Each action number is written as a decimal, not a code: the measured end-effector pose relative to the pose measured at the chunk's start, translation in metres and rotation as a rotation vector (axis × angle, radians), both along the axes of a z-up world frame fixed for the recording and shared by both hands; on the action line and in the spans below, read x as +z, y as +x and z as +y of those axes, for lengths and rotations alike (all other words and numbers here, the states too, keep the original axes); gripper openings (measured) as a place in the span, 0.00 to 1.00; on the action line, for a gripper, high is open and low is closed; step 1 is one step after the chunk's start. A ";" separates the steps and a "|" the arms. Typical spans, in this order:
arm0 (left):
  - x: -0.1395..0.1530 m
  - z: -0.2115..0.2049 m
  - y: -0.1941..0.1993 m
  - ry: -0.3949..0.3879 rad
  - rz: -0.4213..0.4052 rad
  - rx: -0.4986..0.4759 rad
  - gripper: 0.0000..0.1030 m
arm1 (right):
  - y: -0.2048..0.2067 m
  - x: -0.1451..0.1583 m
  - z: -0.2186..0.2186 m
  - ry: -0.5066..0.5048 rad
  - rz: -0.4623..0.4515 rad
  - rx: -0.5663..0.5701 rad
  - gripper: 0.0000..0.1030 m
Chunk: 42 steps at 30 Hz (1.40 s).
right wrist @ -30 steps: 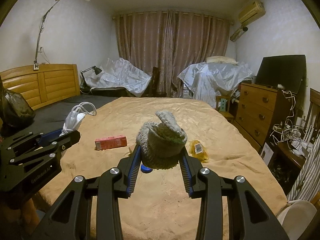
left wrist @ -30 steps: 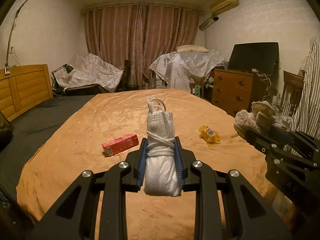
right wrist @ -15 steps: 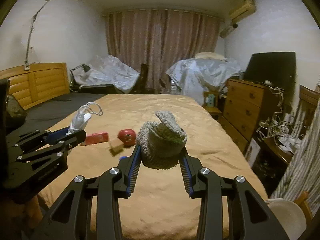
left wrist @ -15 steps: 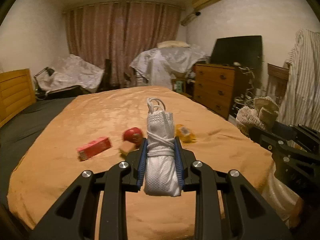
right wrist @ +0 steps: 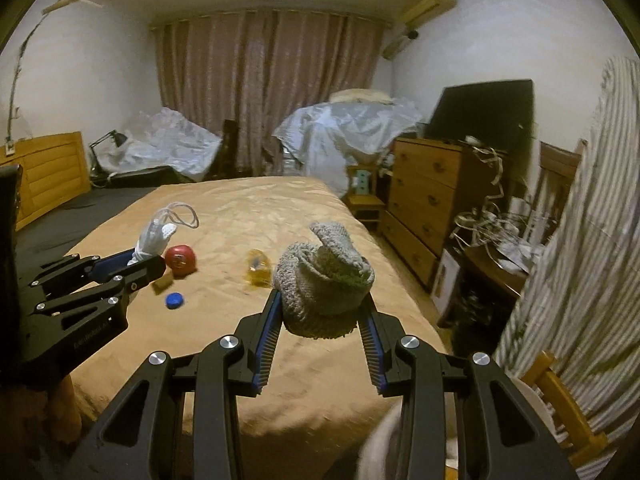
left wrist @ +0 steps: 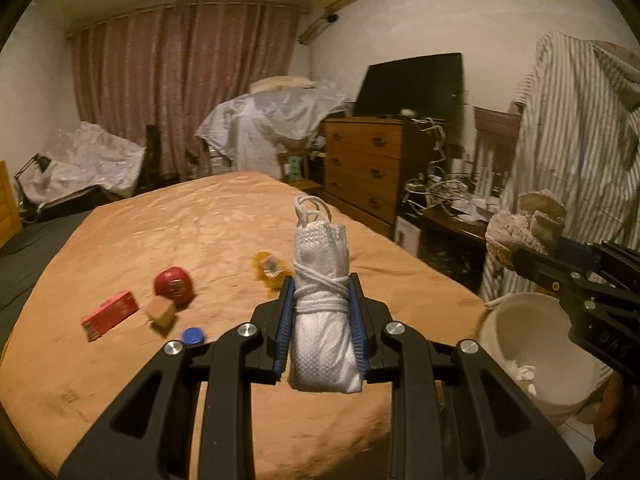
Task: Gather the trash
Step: 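Lift the white packet and knitted ball and carry both over the bucket, then open both grippers over the bucket to drop packet and knitted ball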
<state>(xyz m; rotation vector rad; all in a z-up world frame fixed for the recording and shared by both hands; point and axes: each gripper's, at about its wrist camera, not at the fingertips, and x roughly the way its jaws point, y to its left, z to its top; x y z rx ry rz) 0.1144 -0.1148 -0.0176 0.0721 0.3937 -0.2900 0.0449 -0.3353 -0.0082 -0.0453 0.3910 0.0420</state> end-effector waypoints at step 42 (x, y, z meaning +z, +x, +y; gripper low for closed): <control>-0.067 -0.253 0.023 0.208 0.472 -0.573 0.24 | 0.027 -0.070 -0.263 0.166 0.690 -0.099 0.38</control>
